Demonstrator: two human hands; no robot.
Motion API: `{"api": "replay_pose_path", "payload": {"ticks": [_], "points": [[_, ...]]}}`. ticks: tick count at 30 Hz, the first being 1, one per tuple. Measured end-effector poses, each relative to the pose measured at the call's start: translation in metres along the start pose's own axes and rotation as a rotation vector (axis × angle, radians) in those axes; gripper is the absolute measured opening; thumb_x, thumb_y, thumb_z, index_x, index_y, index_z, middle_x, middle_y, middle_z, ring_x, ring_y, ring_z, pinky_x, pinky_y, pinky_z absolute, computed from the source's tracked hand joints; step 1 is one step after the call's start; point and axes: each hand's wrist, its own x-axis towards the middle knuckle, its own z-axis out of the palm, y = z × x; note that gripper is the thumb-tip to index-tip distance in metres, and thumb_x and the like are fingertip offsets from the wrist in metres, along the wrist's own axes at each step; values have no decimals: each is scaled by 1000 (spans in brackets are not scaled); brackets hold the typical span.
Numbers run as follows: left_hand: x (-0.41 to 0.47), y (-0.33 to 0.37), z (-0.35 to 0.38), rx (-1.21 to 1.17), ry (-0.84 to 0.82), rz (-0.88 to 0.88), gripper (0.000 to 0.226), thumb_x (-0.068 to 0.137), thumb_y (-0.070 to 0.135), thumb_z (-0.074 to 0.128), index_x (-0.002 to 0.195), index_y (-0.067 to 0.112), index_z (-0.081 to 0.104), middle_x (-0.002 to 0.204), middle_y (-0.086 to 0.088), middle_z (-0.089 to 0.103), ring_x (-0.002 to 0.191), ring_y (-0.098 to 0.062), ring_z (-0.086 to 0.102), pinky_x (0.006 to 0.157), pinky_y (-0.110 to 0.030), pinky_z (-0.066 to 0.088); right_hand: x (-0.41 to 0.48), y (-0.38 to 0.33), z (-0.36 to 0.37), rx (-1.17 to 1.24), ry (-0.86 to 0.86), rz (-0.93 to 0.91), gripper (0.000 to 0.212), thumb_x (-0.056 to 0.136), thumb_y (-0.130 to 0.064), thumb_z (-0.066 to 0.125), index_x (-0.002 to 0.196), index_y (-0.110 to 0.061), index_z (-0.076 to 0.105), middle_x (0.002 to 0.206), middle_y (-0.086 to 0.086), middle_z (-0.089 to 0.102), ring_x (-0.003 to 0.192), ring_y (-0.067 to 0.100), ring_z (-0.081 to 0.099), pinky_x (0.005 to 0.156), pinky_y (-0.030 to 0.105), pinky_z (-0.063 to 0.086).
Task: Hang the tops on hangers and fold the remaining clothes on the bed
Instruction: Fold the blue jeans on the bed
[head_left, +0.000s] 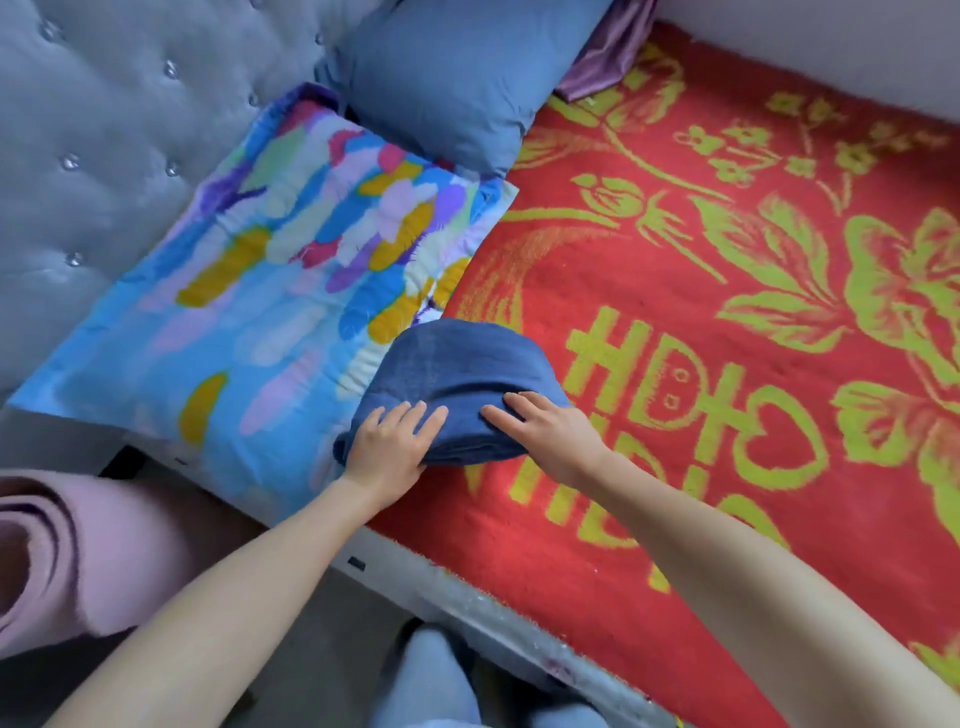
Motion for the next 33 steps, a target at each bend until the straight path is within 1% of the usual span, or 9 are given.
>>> {"api": "replay_pose_path", "payload": {"ticks": [3,6,8,10,13,15,20,27,33], "points": [[-27,22,-38,-20,34,-84,96,12,25,94,104,11,69,90,-12,72,76,-27,71,61,-36,56,-10,-2,-42,-42,49,-133,60,54,-1,68,112,-16,64,86,5,64,76,24,66,32,19,29],[-79,55,-73,11,107,-211,108,13,29,93,111,15,51,89,-10,72,76,-25,71,62,-34,56,-23,-24,-76,-126,148,-332,69,50,-4,71,115,-22,52,84,0,64,74,19,66,33,17,22],[-106,74,-84,10,105,-283,108,15,27,93,112,16,46,90,-9,73,77,-24,71,63,-33,56,-31,-37,-88,-146,151,-437,72,52,-6,73,116,-24,46,85,-1,65,75,18,66,30,16,27],[-147,96,-100,29,128,-421,106,14,27,92,111,16,51,89,-8,73,75,-23,71,62,-32,56,-39,-64,-99,-186,153,-565,78,45,-8,83,115,-24,54,87,-1,66,74,17,67,29,18,32],[-224,127,-118,77,103,-606,92,9,28,90,98,14,71,84,-7,73,69,-21,71,58,-28,55,-48,-121,-107,-182,107,-733,85,37,-13,88,114,-25,56,89,-2,67,73,17,68,30,19,36],[-277,147,-128,99,128,-765,88,9,27,88,95,15,73,83,-5,73,69,-18,70,57,-25,55,-53,-167,-109,-184,84,-863,90,33,-13,89,115,-24,54,91,0,67,72,19,68,28,21,40],[-404,189,-133,67,166,-1032,103,13,28,85,109,20,47,84,0,73,70,-15,70,59,-20,53,-83,-294,-117,-191,65,-1098,99,26,-28,90,112,-27,43,82,-7,68,64,11,67,30,18,33],[-554,214,-117,-13,90,-1211,105,10,36,87,106,22,46,78,8,70,63,-10,67,53,-16,50,-121,-440,-73,-142,-123,-1257,98,27,-32,89,114,-31,42,81,-16,65,72,5,67,31,14,33],[-688,211,-81,-89,37,-1290,102,10,29,86,104,23,45,67,9,66,51,-9,62,44,-14,45,-147,-573,-7,-190,-284,-1267,106,21,-41,90,116,-33,44,85,-16,65,65,5,64,31,15,37]]}}
